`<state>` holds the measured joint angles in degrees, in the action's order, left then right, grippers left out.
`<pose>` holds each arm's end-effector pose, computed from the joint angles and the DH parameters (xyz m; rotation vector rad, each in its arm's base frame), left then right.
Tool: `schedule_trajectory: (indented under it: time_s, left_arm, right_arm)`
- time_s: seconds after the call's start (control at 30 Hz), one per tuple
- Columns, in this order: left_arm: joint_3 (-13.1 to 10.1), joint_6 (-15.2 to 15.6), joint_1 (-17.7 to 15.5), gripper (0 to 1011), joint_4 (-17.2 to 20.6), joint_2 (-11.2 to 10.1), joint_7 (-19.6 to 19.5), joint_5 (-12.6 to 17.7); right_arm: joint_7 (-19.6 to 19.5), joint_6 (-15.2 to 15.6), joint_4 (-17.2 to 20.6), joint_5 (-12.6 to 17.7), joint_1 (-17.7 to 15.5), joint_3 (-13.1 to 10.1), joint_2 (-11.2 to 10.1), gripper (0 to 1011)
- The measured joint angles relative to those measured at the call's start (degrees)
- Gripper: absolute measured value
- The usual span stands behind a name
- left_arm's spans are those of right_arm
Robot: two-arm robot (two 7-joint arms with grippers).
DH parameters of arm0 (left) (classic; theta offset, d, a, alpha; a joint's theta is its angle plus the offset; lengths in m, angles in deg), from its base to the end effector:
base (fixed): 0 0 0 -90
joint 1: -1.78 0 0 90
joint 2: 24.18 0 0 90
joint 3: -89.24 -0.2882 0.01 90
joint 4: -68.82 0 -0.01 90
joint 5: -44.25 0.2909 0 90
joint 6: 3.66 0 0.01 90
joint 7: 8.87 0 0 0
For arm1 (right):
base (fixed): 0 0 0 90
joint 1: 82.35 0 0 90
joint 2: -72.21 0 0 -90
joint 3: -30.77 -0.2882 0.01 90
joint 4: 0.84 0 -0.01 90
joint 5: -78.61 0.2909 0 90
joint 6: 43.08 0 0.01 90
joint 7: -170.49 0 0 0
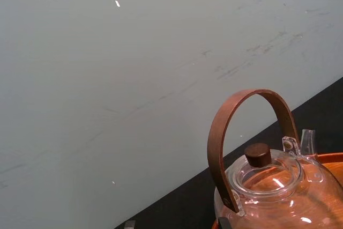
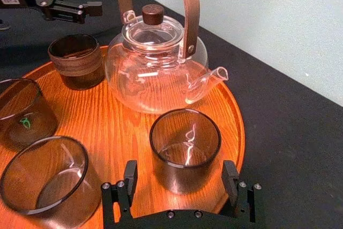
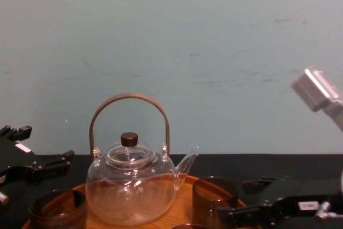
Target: Pick up the glass from the table and place it on the tray.
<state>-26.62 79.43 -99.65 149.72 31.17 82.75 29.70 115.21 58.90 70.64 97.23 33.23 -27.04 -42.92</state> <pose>0.3409 0.0864 -0.2974 0.3045 -0.2851 1.2480 0.4050 -0.0268 -0.2760 -0.4093 0.0908 -0.6391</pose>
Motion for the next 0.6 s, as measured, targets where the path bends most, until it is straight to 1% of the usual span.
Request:
schedule_trajectory:
  time_s: [0.03, 0.13, 0.3, 0.4, 0.53, 0.6]
  left_arm:
    - [0.0, 0.0, 0.0, 1001, 0.0, 0.0, 0.0, 0.0]
    - [0.0, 0.0, 0.0, 1001, 0.0, 0.0, 0.0, 0.0]
    - [0.0, 0.0, 0.0, 1001, 0.0, 0.0, 0.0, 0.0]
    - [0.0, 0.0, 0.0, 1001, 0.0, 0.0, 0.0, 0.0]
    - [0.0, 0.0, 0.0, 1001, 0.0, 0.0, 0.0, 0.0]
    - [0.0, 0.0, 0.0, 1001, 0.0, 0.0, 0.0, 0.0]
  right_arm:
    - [-0.05, 0.11, 1.15, 0.29, -0.73, -0.36, -0.78, 1003]
    - [-0.29, 0.29, 2.65, 0.8, -1.77, -0.95, -1.77, 1003]
    - [-1.48, 0.69, 7.0, 2.41, -5.09, -2.99, -4.77, 1003]
    - [-1.71, 0.7, 8.4, 2.98, -6.22, -3.62, -5.88, 1002]
    - [-2.25, 0.55, 11.63, 4.2, -8.93, -5.24, -8.32, 1003]
    - [-2.5, 0.36, 12.58, 4.62, -9.85, -5.84, -9.13, 1002]
